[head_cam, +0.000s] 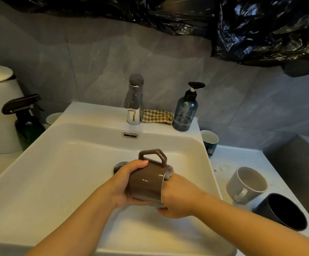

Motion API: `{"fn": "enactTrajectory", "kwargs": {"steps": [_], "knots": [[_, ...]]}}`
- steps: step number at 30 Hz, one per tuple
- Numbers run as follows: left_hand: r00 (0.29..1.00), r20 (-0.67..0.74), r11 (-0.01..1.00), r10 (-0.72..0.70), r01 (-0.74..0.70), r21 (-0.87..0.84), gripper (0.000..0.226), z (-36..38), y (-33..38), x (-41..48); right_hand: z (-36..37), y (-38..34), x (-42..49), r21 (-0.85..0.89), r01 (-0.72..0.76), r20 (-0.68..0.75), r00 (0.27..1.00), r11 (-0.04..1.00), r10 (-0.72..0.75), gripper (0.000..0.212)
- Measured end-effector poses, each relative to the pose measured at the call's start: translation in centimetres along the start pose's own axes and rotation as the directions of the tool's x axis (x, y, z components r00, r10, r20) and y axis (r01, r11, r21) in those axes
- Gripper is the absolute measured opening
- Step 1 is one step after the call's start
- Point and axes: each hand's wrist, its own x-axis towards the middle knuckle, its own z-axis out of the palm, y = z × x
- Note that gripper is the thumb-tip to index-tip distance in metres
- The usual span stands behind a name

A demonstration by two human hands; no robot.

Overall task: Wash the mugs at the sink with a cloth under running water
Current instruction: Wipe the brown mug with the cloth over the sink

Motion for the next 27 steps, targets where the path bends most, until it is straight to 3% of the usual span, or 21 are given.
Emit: {"fn": "enactTrajectory", "kwargs": {"steps": [2, 3, 5, 7, 8, 9, 10, 11, 12, 13, 14, 15, 16, 17, 20, 22, 24, 26, 27], "knots": [[0.999, -0.019, 0.999, 0.029, -0.029, -0.031, 0.051, 0.2, 0.0, -0.1, 0.5, -0.3, 0.5, 0.305, -0.173, 0.071, 0.985, 0.937, 0.159, 0.034], [0.998, -0.023, 0.997, 0.052, -0.053, -0.053, 0.049, 0.4, 0.1, 0.0, 0.2, -0.6, 0.8, 0.534, -0.271, 0.147, 0.963, 0.801, 0.227, 0.035], [0.993, -0.036, 0.988, 0.111, -0.114, -0.106, 0.047, 0.5, 0.1, 0.1, -1.3, -1.4, 1.7, 0.858, -0.339, 0.223, 0.923, 0.387, 0.314, 0.038], [0.985, -0.004, 0.976, 0.175, -0.174, -0.133, 0.049, 0.4, 0.1, 0.2, -2.2, -1.8, 2.2, 0.943, -0.331, 0.288, 0.855, 0.026, 0.432, 0.043], [0.979, 0.021, 0.972, 0.202, -0.197, -0.127, 0.050, 0.4, 0.1, 0.1, -2.4, -1.9, 2.2, 0.941, -0.325, 0.331, 0.824, -0.096, 0.459, 0.039], [0.977, 0.027, 0.971, 0.213, -0.208, -0.119, 0.052, 0.4, 0.0, 0.1, -2.5, -2.0, 2.0, 0.938, -0.323, 0.346, 0.823, -0.130, 0.450, 0.032], [0.978, 0.014, 0.972, 0.209, -0.206, -0.116, 0.055, 0.4, -0.1, 0.0, -2.6, -2.1, 1.7, 0.942, -0.329, 0.330, 0.857, -0.072, 0.396, 0.025], [0.981, -0.015, 0.975, 0.193, -0.193, -0.109, 0.055, 0.3, -0.2, 0.1, -2.4, -2.2, 1.3, 0.937, -0.345, 0.306, 0.889, 0.059, 0.341, 0.024], [0.985, -0.037, 0.981, 0.170, -0.172, -0.093, 0.052, 0.4, -0.2, 0.0, -1.5, -2.0, 0.9, 0.901, -0.342, 0.257, 0.917, 0.268, 0.306, 0.029], [0.989, -0.044, 0.987, 0.140, -0.143, -0.075, 0.048, 0.4, -0.3, -0.1, -0.6, -1.6, 0.6, 0.770, -0.291, 0.174, 0.952, 0.567, 0.252, 0.037], [0.993, -0.039, 0.992, 0.108, -0.111, -0.063, 0.046, 0.6, -0.3, -0.2, 0.6, -0.8, 0.5, 0.475, -0.211, 0.076, 0.977, 0.854, 0.199, 0.045], [0.996, -0.036, 0.995, 0.080, -0.082, -0.056, 0.045, 0.7, -0.3, -0.3, 1.6, -0.1, 0.4, 0.185, -0.136, -0.017, 0.990, 0.973, 0.141, 0.048], [0.997, -0.036, 0.996, 0.069, -0.071, -0.051, 0.045, 0.8, -0.2, -0.3, 2.0, 0.3, 0.3, 0.024, -0.093, -0.097, 0.991, 0.995, 0.095, 0.047], [0.996, -0.034, 0.996, 0.077, -0.079, -0.046, 0.044, 0.9, -0.2, -0.4, 1.7, 0.2, 0.3, -0.020, -0.111, -0.114, 0.988, 0.994, 0.108, 0.044], [0.995, -0.039, 0.995, 0.089, -0.090, -0.035, 0.046, 1.0, -0.3, -0.2, 0.9, -0.9, 0.4, 0.256, -0.265, 0.040, 0.964, 0.930, 0.264, 0.043], [0.992, -0.048, 0.992, 0.115, -0.117, -0.048, 0.044, 0.9, -0.4, -0.1, 0.8, -1.6, 0.8, 0.604, -0.361, 0.152, 0.927, 0.711, 0.342, 0.040], [0.987, -0.031, 0.983, 0.159, -0.161, -0.089, 0.041, 0.8, -0.3, -0.1, -0.5, -2.2, 1.4, 0.892, -0.326, 0.194, 0.901, 0.312, 0.387, 0.035], [0.979, 0.036, 0.972, 0.202, -0.195, -0.131, 0.039, 1.0, -0.2, -0.4, -1.5, -1.7, 1.7, 0.952, -0.290, 0.302, 0.851, -0.094, 0.430, 0.045], [0.973, 0.060, 0.968, 0.223, -0.213, -0.131, 0.038, 1.0, -0.2, -0.4, -1.7, -1.7, 1.7, 0.943, -0.287, 0.333, 0.843, -0.171, 0.422, 0.050]]}}
